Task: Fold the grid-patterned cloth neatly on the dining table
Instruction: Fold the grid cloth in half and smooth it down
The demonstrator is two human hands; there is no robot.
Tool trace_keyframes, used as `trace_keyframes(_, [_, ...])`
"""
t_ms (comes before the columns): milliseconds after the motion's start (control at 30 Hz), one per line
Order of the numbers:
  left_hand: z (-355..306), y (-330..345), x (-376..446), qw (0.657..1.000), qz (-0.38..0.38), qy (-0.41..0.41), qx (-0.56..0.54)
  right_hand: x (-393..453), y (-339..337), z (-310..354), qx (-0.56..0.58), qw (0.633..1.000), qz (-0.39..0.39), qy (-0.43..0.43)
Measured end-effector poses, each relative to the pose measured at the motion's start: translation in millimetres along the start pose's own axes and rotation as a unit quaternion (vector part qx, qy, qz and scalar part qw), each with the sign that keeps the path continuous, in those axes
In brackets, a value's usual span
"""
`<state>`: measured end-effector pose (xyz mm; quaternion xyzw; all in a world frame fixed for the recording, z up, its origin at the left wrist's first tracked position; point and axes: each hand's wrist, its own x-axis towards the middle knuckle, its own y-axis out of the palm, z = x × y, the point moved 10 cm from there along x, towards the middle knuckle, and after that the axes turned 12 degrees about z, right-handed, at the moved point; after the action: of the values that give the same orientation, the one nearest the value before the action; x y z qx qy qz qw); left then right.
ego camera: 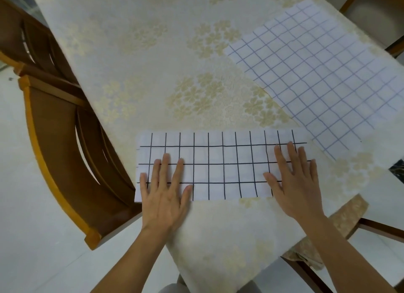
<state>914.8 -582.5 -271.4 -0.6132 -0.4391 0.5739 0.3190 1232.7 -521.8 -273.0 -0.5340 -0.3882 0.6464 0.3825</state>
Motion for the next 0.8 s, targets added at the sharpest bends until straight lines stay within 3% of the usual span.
trace_keyframes(167, [22.2,7.4,2.2,0.998,0.004,-0.066,-0.005,7.1,3.9,-0.6,0.001,1.000,0.012,0.004])
trace_keyframes(467, [23.6,6.9,-7.5,0.996,-0.002,-0.089,-0.011,12.4,-6.5,28.9,-0.009,0.999,0.010,-0.033])
trace_keyframes(633, [25.0,2.6,-13.0,0.995,-0.007,-0.100,-0.019,46.0,-21.7,119.8,-0.040,0.984,0.014,-0.174])
trace_keyframes(800, [18.6,-7.2,-1.2,0.996,-0.009,-0.084,-0.010,67.4,-6.1,223.0,-0.134,0.915,0.048,-0.379])
